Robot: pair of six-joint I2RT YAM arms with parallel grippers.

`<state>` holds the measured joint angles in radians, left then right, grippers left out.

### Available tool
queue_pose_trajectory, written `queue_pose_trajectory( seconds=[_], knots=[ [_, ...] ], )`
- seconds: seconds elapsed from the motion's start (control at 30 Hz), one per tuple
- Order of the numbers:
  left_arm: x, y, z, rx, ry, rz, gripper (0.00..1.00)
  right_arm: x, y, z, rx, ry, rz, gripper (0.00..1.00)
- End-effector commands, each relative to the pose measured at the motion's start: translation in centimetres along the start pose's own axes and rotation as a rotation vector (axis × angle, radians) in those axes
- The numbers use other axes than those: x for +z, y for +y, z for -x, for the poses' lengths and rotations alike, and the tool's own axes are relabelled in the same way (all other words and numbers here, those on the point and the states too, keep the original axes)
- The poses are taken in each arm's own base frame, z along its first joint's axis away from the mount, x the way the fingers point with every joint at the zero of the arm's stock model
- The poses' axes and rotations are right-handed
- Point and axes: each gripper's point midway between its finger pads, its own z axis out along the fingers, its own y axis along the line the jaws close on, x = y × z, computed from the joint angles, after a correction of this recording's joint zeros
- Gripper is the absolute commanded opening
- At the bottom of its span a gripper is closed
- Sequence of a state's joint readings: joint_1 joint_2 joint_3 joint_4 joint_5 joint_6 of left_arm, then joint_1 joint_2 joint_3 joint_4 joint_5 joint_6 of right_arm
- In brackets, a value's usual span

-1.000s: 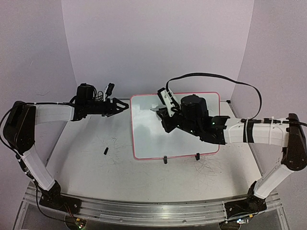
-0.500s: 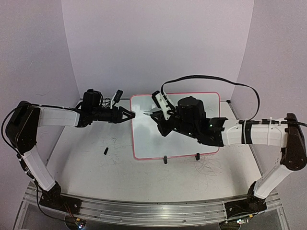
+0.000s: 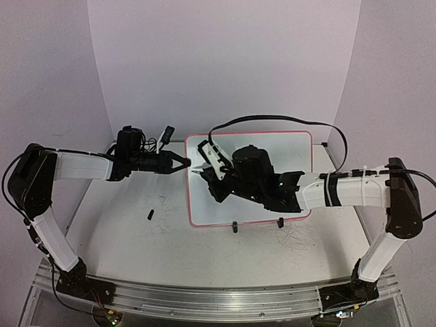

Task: Write a sentence on the whiteboard
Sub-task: Hold the whiteboard at the center of the board.

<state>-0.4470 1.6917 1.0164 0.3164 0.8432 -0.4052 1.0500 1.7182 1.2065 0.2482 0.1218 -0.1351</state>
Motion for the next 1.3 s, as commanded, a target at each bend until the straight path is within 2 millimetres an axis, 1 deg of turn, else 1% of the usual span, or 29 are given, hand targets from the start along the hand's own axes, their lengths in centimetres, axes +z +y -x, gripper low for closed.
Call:
queue_pose_trajectory(
  seconds=[0.0,0.27,0.4,0.6,0.73,1.03,1.27],
  knots=[
    [-0.1,-1.4,1.5,0.081,-0.029,-0.056,0.26,0.8,0.2,2.5,-0.01,-0.066,-0.028,0.0],
    [0.1,-1.4,1.4,0.083,-0.025,-0.064,0.22,1.6,0.4,1.9,-0.01,-0.055,-0.065,0.0],
    [0.1,-1.4,1.4,0.086,-0.023,-0.067,0.21,2.0,0.0,1.5,-0.008,-0.044,-0.098,0.0],
    [0.2,-1.3,1.2,0.082,-0.019,-0.069,0.28,2.1,-0.6,1.6,0.006,-0.052,-0.137,0.0],
    [0.3,-1.3,1.2,0.082,-0.018,-0.071,0.29,2.0,-0.7,1.6,0.008,-0.06,-0.139,0.0],
    [0.3,-1.0,0.8,0.09,-0.017,-0.058,0.2,2.6,-0.4,1.3,0.004,-0.058,-0.131,0.0],
    [0.3,-0.9,0.5,0.107,-0.013,-0.055,0.11,2.6,-0.4,1.2,0.005,-0.062,-0.134,0.0]
  ],
)
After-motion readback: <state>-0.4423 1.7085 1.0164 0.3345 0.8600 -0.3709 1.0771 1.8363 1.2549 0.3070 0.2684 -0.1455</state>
